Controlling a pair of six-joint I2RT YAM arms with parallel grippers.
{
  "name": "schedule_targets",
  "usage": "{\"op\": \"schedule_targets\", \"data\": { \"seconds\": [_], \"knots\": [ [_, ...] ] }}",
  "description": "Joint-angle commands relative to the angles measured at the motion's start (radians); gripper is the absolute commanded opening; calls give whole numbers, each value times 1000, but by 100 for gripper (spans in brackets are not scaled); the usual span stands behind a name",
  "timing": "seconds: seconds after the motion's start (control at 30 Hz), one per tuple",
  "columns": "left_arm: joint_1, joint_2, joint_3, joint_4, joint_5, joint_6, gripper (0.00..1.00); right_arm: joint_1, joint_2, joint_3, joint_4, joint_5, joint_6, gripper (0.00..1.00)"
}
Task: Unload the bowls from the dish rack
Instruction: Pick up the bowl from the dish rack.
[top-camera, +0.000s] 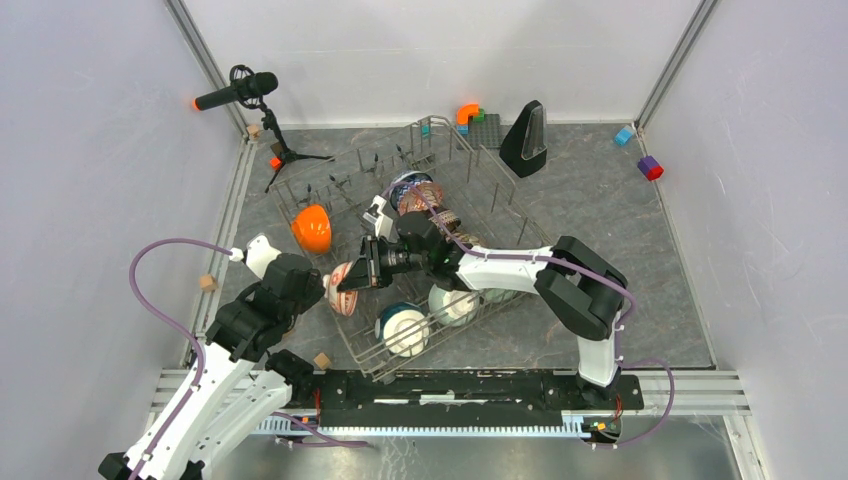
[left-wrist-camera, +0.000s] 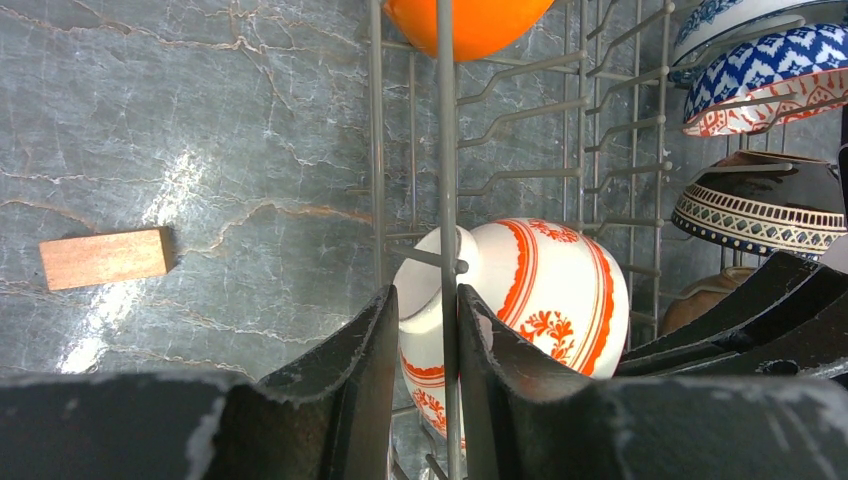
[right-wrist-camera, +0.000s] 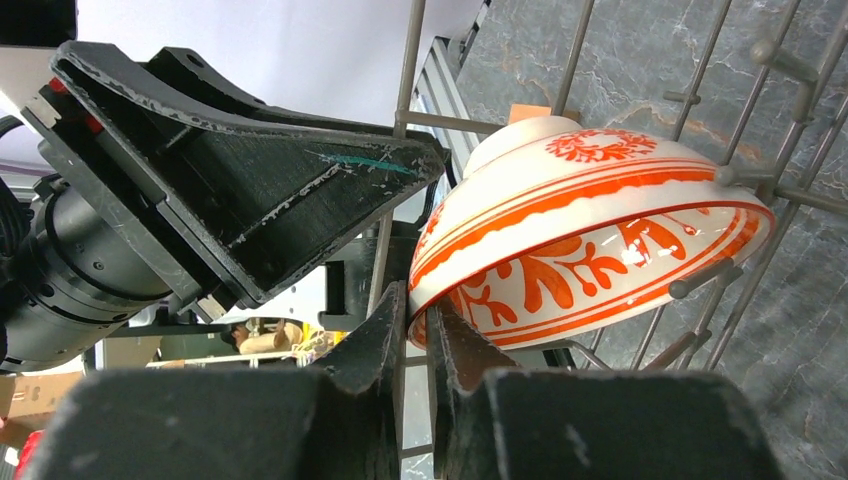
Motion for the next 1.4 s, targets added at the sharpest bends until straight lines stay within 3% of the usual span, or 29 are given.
{"op": "schedule_targets", "data": {
  "seconds": [0.0,0.47,1.0,1.37],
  "knots": [
    [-2,-6,6,-1,-17,-22,34,18,-19,-51,81,21,-35,0],
    [-2,5,31,-8,-43,-14,34,-20,-97,-72,91,-87,-102,0],
    [-3,7,36,-16,-42,-21,34,-79,-174,-109,276,-152,-39,0],
    [-3,12,95,-33,-39,-1,53,-131,-271,-81,193,-180,-96,0]
  ]
}}
